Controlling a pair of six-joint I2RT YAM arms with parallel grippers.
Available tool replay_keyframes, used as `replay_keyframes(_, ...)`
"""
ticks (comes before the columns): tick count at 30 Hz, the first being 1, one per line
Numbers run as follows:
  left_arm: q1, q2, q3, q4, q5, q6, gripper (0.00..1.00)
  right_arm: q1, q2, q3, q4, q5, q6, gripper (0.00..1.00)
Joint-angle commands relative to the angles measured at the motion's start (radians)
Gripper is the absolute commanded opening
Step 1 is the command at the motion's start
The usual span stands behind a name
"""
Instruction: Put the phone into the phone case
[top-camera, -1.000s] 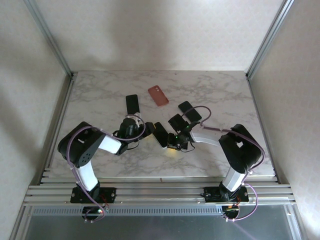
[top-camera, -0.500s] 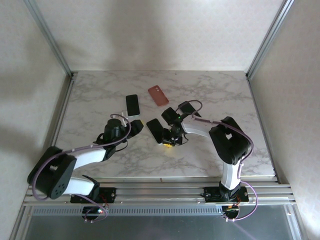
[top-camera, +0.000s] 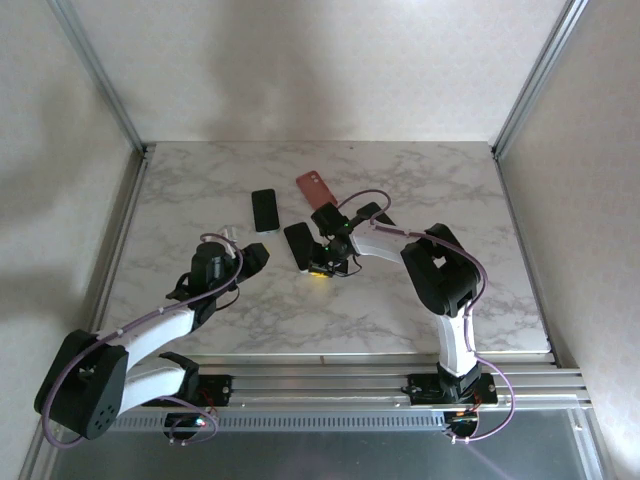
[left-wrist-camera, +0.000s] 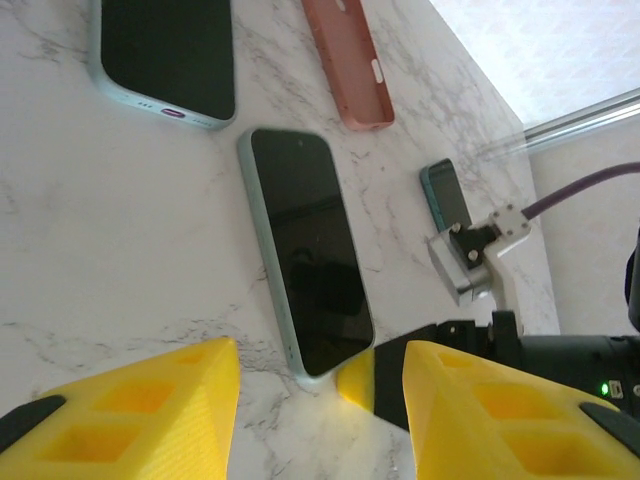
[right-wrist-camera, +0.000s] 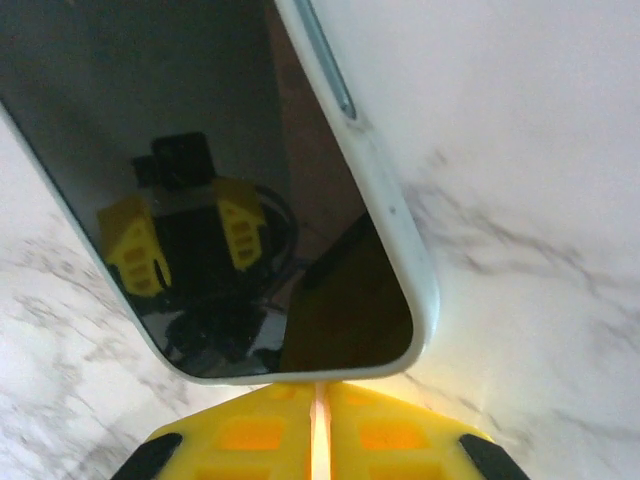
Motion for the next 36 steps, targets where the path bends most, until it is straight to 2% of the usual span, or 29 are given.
replay_keyframes(1, 0.016, -0.018, -0.012, -0.024, -0.003, 0.019, 0.46, -0.013, 0.06, 0.051, 0.183, 0.034, -0.024, 0.11)
replay_keyframes(36, 0.044, -0.036, -0.013, -0.046, 0.013, 0.03, 0.47, -0.07, 0.254, 0.358, 0.099, 0.015, -0.069, 0.13)
